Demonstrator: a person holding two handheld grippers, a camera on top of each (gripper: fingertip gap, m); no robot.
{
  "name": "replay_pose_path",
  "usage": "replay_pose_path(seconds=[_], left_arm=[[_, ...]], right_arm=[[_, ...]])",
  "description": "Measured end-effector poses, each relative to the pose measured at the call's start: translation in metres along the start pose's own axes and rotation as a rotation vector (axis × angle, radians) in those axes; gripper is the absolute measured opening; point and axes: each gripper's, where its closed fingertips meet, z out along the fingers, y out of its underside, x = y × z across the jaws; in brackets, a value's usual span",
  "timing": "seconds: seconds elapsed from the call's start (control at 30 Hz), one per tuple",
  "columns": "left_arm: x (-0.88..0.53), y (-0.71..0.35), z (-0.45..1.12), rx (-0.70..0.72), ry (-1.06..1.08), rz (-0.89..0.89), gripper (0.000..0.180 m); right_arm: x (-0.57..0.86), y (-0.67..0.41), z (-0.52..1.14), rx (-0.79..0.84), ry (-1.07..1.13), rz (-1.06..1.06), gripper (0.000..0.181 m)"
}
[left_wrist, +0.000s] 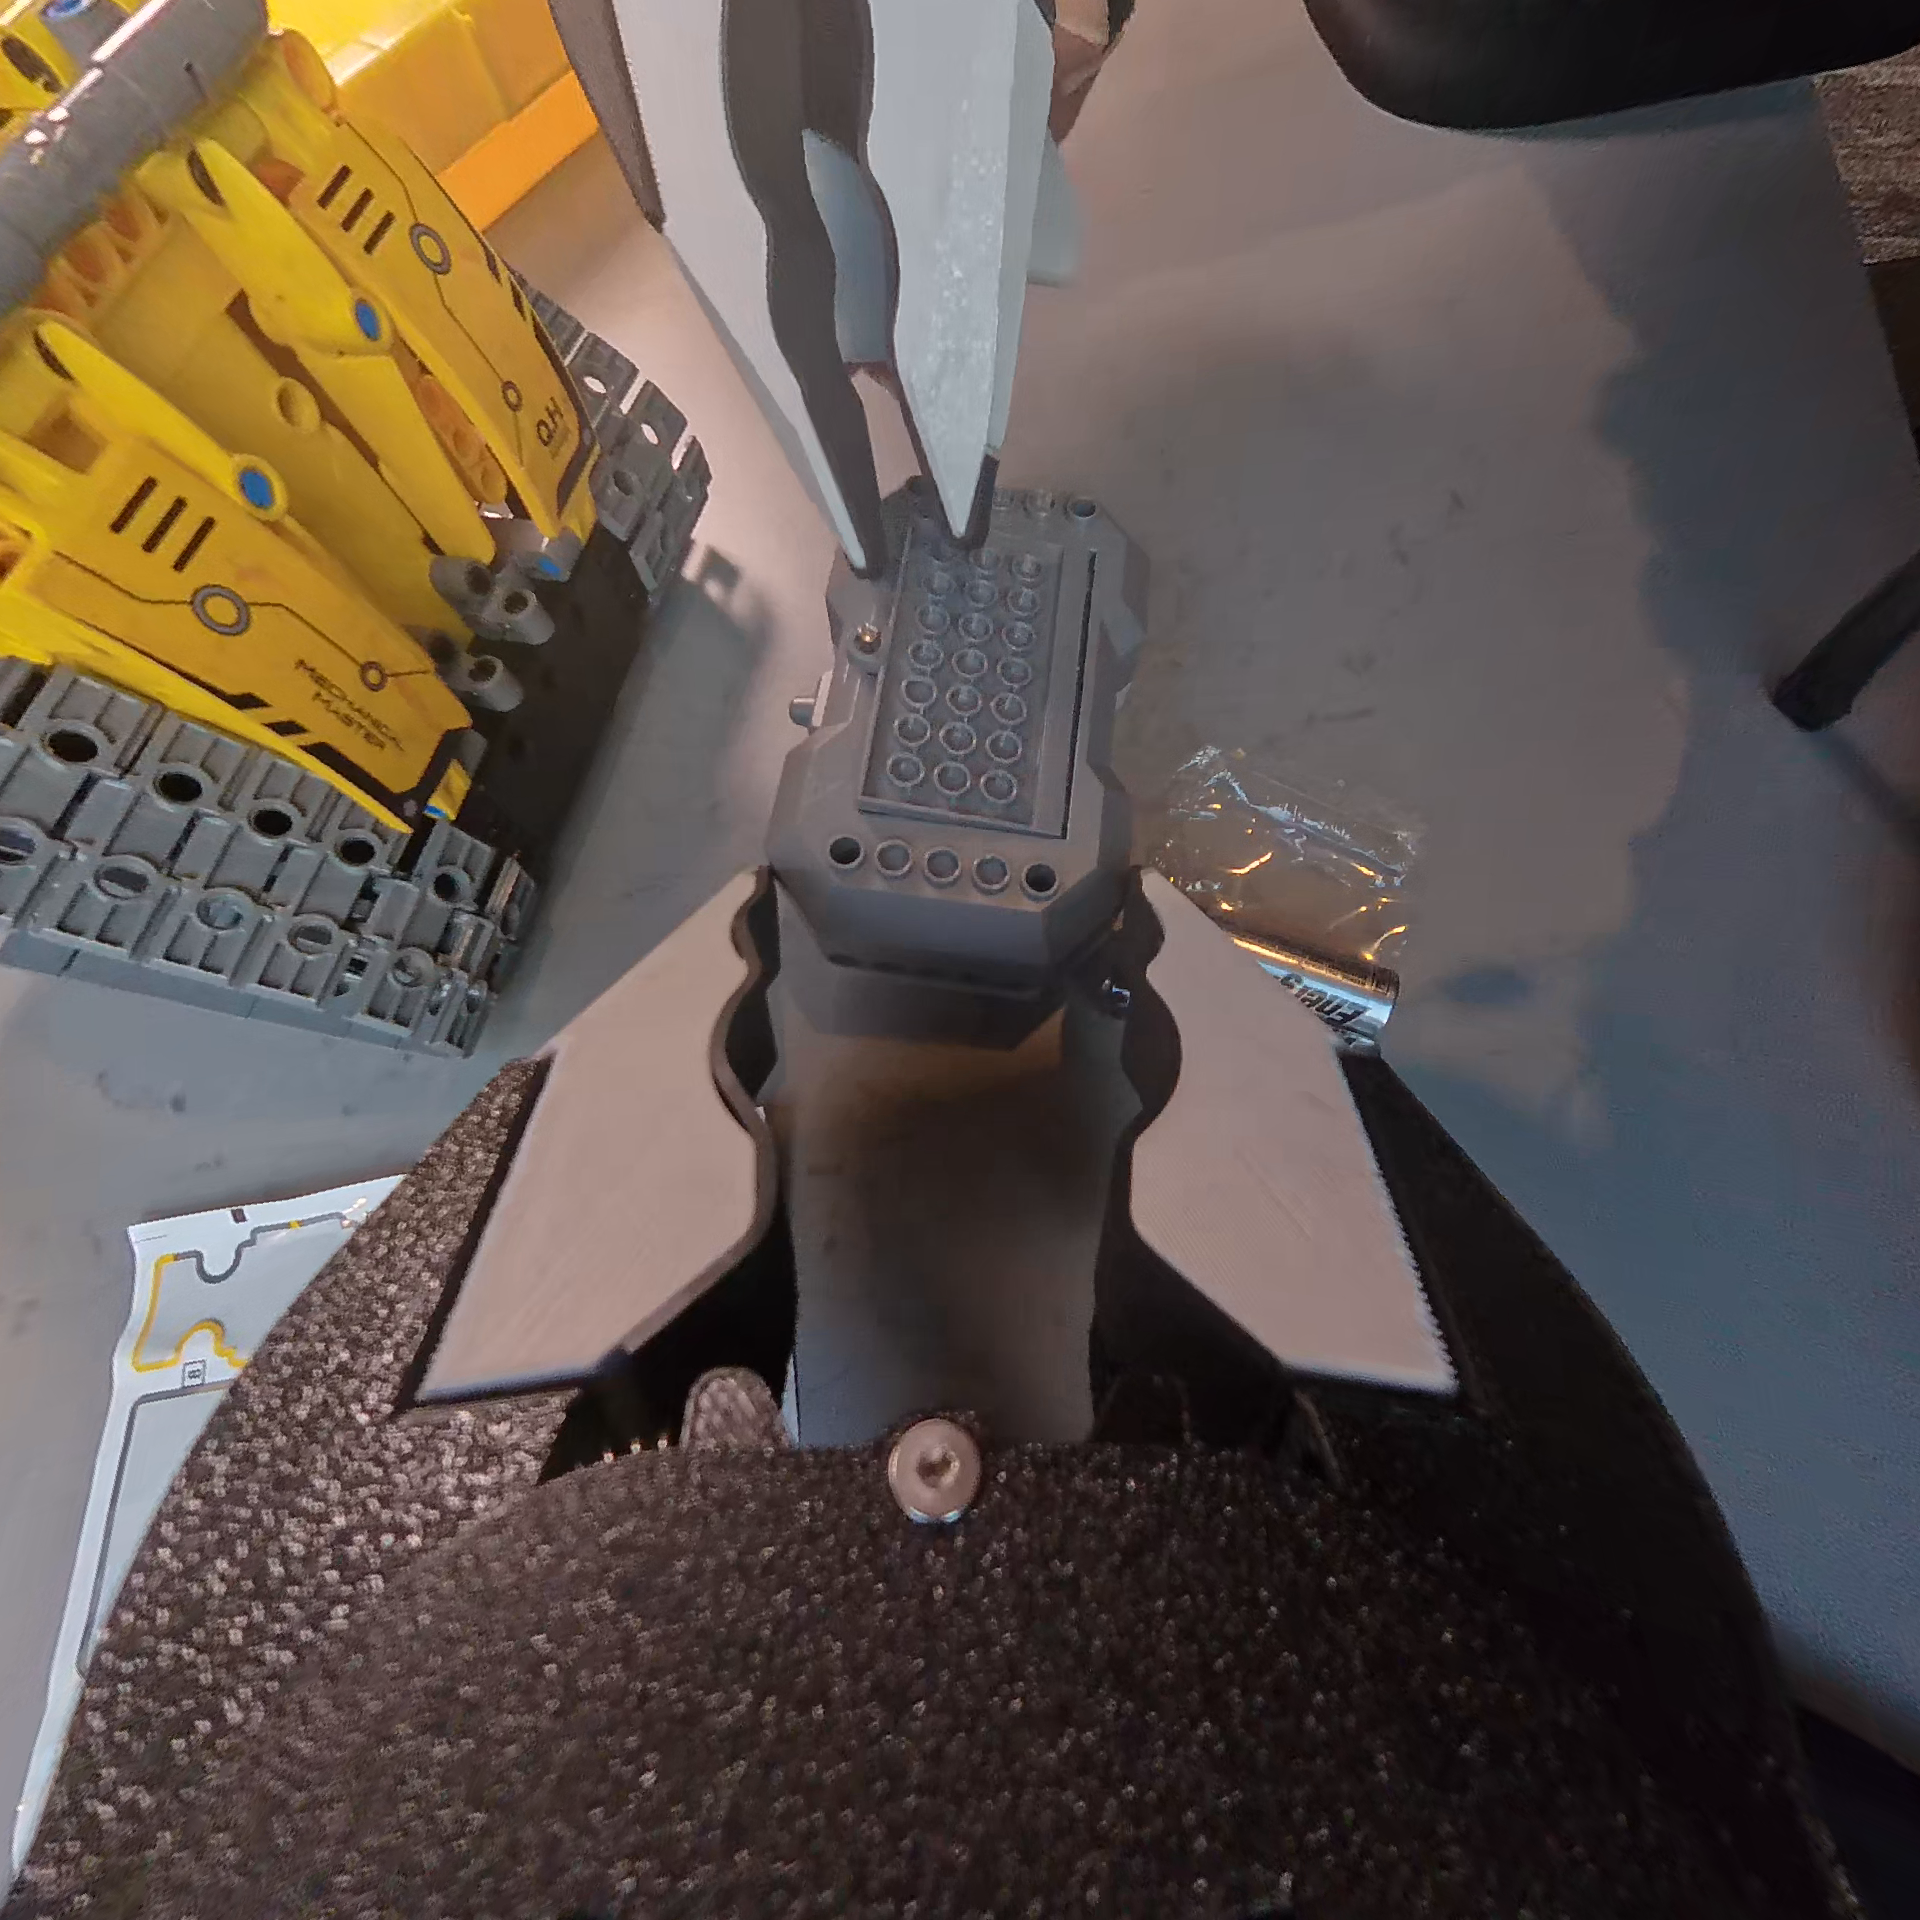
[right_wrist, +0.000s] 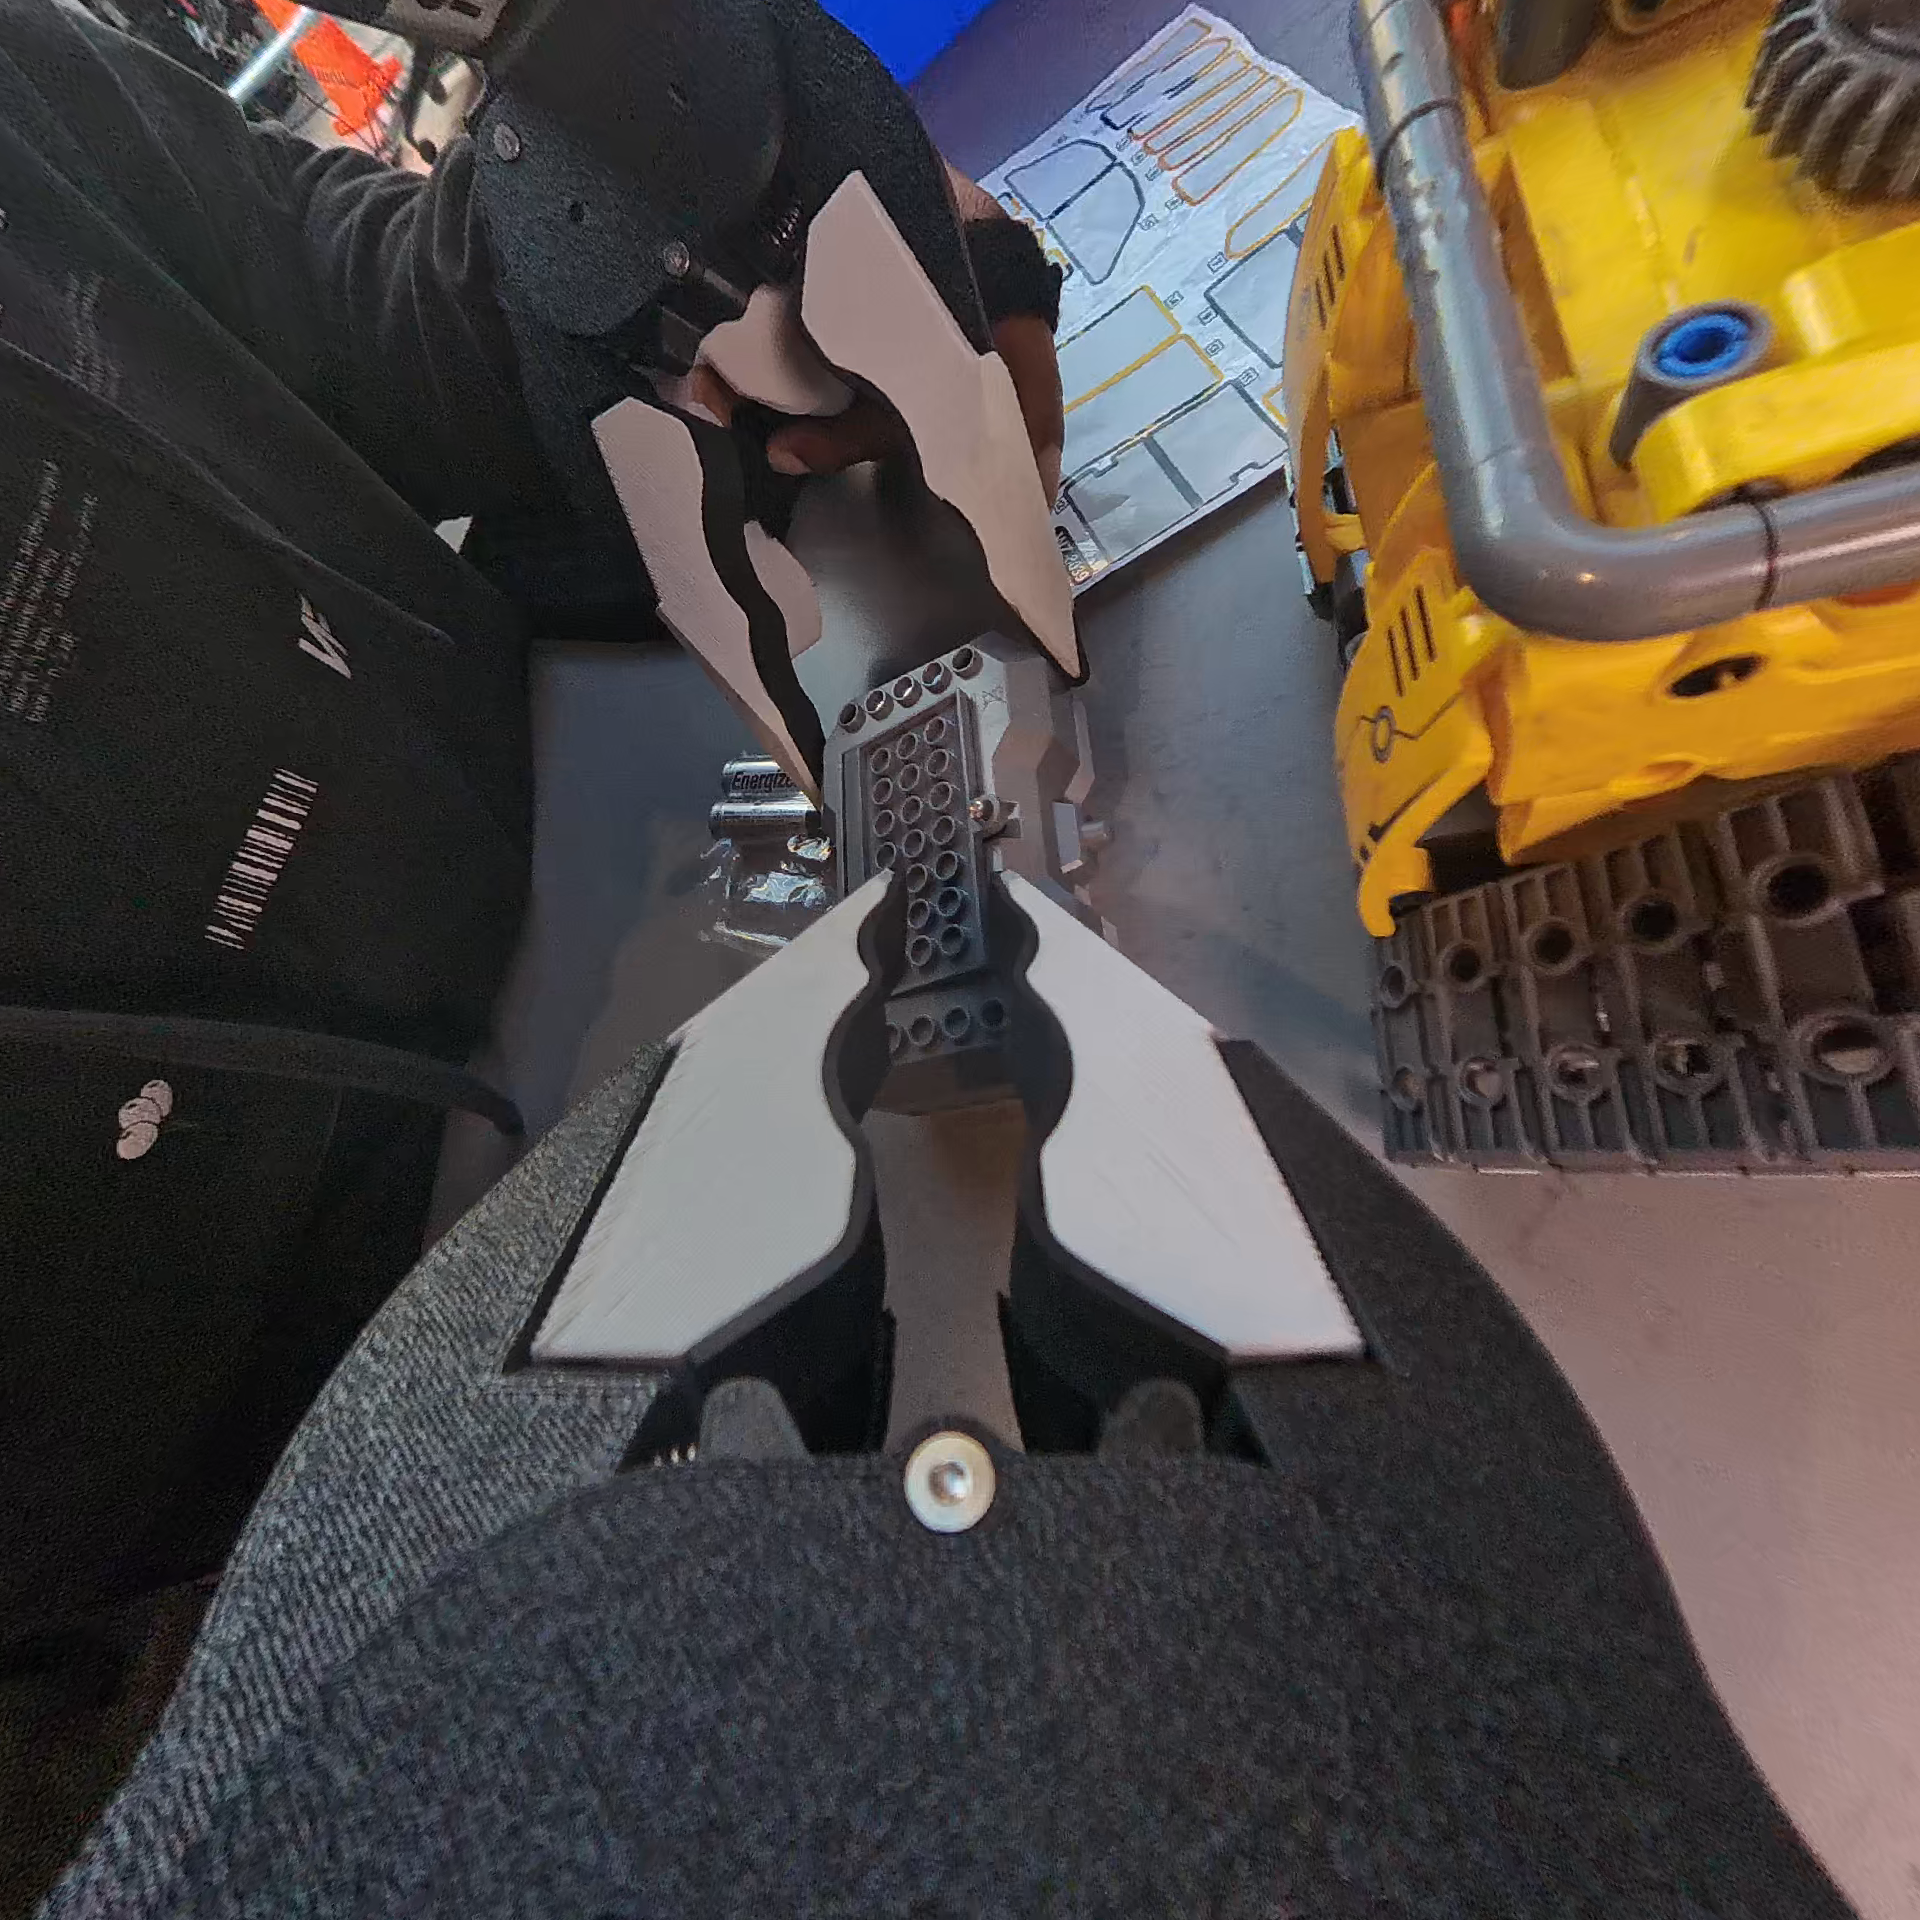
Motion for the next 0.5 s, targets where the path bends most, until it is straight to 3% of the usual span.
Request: replay_pose_path(seconds=[0.5], left_arm=[[-0.001,0.002,-0.001,-0.004,0.005,-0.020,0.065]], right_arm=[[-0.010,0.008,0.014,-0.160,0.209,-0.403,0.002]])
